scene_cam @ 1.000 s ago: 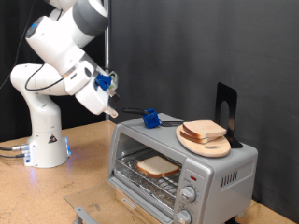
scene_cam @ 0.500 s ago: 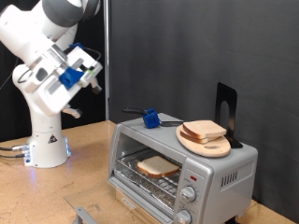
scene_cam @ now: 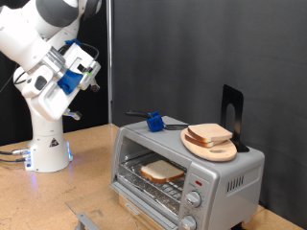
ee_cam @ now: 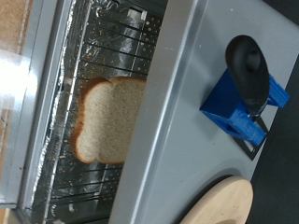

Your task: Make a piece of toast with the oven

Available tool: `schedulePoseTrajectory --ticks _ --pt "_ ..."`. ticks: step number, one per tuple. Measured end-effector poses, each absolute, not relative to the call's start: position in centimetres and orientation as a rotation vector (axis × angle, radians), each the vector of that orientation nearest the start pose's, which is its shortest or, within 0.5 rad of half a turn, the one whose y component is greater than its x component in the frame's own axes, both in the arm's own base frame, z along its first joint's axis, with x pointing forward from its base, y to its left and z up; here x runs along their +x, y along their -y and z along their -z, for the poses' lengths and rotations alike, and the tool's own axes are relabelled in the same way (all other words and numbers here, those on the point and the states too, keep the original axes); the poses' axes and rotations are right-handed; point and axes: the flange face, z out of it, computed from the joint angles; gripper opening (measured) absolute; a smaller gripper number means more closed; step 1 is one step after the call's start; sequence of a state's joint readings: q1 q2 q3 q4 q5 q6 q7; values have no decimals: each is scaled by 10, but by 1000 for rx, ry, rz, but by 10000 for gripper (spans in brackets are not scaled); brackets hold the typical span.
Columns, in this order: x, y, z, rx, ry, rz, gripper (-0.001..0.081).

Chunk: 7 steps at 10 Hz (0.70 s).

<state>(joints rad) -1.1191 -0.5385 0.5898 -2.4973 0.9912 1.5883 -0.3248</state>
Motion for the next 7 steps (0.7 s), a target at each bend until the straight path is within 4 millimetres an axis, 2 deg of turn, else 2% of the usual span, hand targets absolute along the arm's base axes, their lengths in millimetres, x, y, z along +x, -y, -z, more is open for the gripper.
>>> schedulePoseTrajectory --ticks 3,4,5,7 --pt "373 116 -413 -2301 -766 -11 808" --pt "373 116 -413 -2299 -764 -13 808" --pt "369 115 -414 -2249 -771 -55 808" --pt "355 139 -413 -2095 -816 -110 808"
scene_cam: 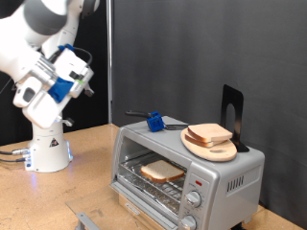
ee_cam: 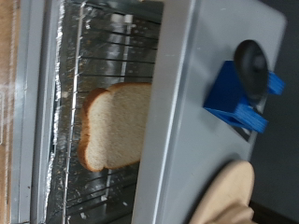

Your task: Make a piece of toast with the oven

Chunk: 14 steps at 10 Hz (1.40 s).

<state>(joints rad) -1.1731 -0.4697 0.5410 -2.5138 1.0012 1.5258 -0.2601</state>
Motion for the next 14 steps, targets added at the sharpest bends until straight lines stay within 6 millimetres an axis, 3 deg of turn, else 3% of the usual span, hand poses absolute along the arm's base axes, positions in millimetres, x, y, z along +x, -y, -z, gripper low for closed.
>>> schedulePoseTrajectory --ticks 3,5,6,9,11,14 --pt "347 187 -397 -1957 -831 -93 808" --pt "351 212 -372 -1972 -887 -38 808" --pt "358 215 -365 -1986 -901 -27 808" --pt "358 216 -370 -1897 -906 -84 808" --pt "367 235 -371 -1800 -946 -60 808" --pt "385 258 -338 -1802 -1025 -28 808"
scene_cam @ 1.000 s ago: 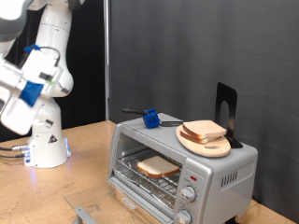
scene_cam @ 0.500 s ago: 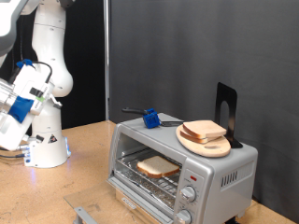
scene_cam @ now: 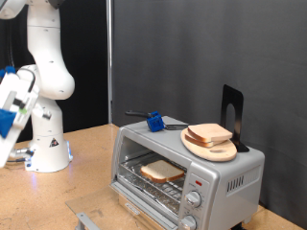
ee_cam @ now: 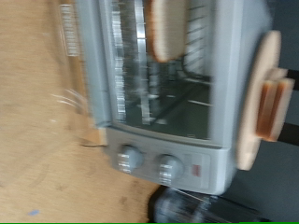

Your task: Make a piece of toast with the oven

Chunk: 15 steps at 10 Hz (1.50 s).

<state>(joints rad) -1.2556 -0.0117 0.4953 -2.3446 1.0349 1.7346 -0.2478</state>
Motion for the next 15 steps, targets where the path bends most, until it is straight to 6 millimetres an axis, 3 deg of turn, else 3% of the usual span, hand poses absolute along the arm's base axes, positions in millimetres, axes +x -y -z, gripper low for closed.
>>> schedulePoseTrajectory --ticks 4,8,11,15 --pt "399 253 -273 -1885 -1027 -57 808" --pt "397 245 -208 -1971 -1035 -34 808" --pt "393 235 -174 -2006 -1051 -33 808" --pt "383 200 -145 -2035 -982 -83 808"
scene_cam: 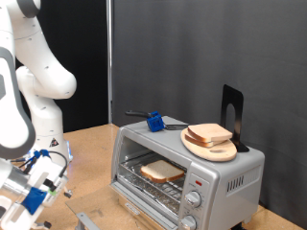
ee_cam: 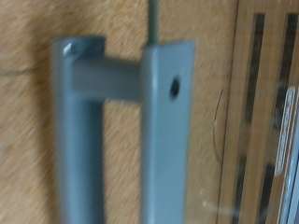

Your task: Make a piece of toast with the oven

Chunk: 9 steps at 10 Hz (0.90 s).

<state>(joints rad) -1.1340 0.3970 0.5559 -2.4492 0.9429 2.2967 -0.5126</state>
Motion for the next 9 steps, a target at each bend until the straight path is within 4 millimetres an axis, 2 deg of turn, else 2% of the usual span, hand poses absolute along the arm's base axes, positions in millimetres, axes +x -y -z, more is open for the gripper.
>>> schedulePoseTrajectory --ticks 3,5,7,9 --pt "374 169 -138 -2022 -935 -111 808" --pt "370 154 -140 -2003 -906 -134 808" --pt "364 148 -154 -1955 -863 -165 808" --pt "359 150 -176 -1902 -834 -187 808"
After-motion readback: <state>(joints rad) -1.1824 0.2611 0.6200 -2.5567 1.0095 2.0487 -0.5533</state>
